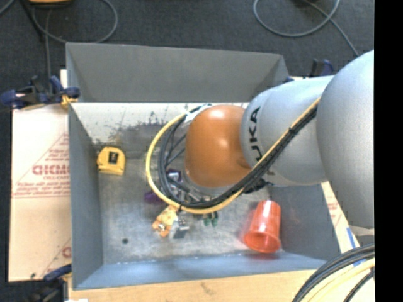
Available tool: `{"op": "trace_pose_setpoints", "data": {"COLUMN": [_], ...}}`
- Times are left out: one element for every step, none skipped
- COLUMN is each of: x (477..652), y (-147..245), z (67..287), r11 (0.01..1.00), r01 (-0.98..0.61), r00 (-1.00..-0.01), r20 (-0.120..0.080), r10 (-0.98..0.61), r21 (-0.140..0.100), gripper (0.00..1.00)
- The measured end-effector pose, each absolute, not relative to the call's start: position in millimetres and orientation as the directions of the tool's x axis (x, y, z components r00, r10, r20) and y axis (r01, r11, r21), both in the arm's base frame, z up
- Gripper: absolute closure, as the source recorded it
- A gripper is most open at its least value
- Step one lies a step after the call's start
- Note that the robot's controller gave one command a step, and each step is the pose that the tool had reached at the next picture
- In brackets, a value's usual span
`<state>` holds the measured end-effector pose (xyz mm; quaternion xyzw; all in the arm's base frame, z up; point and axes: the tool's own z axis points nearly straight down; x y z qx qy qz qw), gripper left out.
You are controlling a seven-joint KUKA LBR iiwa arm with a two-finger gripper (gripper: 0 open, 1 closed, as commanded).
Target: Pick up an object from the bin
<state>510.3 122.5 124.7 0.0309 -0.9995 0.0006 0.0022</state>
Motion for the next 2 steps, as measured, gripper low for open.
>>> {"op": "trace_pose_setpoints", "data": {"x": [577.8, 577.8], "y": [114.7, 114.6], "z": [100.5, 100.5], "r11": [1.0, 1.0], "r01": [-0.006, -0.005], "r00": [-1.0, -1.0], "r20": [-0.004, -0.004], "r10": [-0.006, -0.005], "r21": [0.002, 0.002], "gripper": [1.0, 1.0]}}
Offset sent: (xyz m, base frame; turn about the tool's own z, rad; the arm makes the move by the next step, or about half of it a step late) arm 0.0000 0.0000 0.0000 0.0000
